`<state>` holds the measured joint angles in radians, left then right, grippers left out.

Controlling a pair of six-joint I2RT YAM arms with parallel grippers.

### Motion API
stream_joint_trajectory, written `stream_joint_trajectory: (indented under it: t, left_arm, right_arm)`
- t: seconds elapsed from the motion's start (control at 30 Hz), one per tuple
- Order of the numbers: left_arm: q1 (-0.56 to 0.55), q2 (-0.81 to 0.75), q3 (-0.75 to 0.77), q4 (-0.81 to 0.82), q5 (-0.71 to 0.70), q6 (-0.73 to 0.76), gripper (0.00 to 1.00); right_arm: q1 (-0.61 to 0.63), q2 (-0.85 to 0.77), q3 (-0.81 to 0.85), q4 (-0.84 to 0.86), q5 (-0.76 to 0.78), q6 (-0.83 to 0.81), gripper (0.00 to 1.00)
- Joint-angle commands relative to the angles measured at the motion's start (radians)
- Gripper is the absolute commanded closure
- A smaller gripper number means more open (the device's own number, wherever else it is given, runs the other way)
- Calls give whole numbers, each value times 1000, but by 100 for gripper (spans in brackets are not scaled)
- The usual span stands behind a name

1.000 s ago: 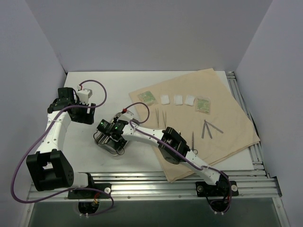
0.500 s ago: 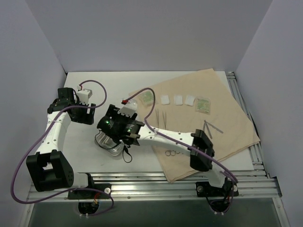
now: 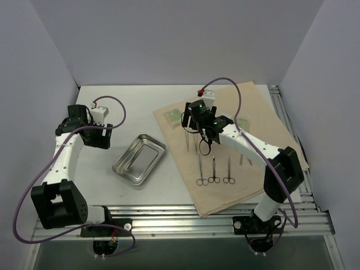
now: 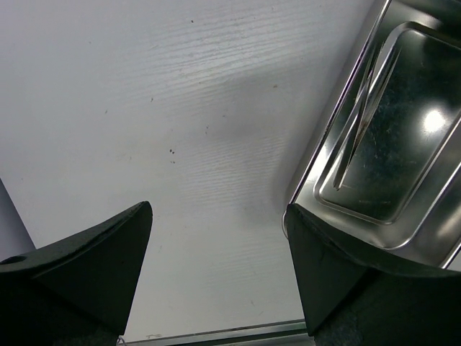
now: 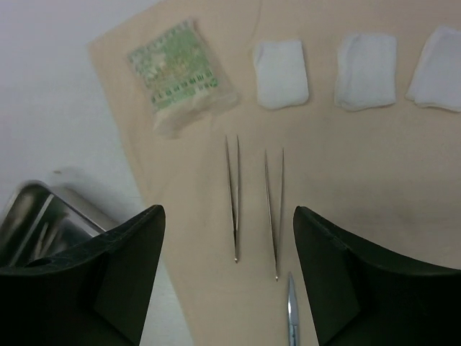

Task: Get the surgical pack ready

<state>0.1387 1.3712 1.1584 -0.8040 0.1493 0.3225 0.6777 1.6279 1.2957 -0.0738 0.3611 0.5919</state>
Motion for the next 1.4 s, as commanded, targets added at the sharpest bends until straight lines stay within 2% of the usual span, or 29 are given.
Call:
stream_joint_trajectory:
  t: [0.0, 0.17, 0.43, 0.7, 0.9, 1.1, 1.2, 1.23, 1.37]
  left_arm:
    - [9, -14, 38, -14, -20, 9, 15]
    - [9, -12, 20, -9, -43, 9, 15]
    - [9, 0, 4, 9, -36, 9, 15]
    - [9, 28, -3, 29, -39, 12, 15]
    - [9, 43, 4, 29, -27, 12, 15]
    - [9, 46, 6, 29, -31, 13, 15]
    - [7, 48, 6, 31, -30, 13, 15]
    - [7, 48, 6, 31, -31, 13, 15]
    - [9, 46, 6, 29, -31, 13, 15]
  right_arm:
    - [-15, 121, 83, -179, -145, -153, 33]
    - [-49, 262, 158, -267, -228, -182, 41]
    - [-87, 357, 172, -271, -238, -195, 63]
    - [-122, 408, 169, -248, -266, -193, 64]
    - [-129, 435, 172, -235, -264, -193, 77]
    - [-129, 449, 174, -219, -274, -179, 77]
    - [-129, 446, 171, -221, -252, -170, 90]
    - [-129, 440, 171, -222, -246, -161, 99]
    - [-125, 376, 174, -239, -203, -126, 100]
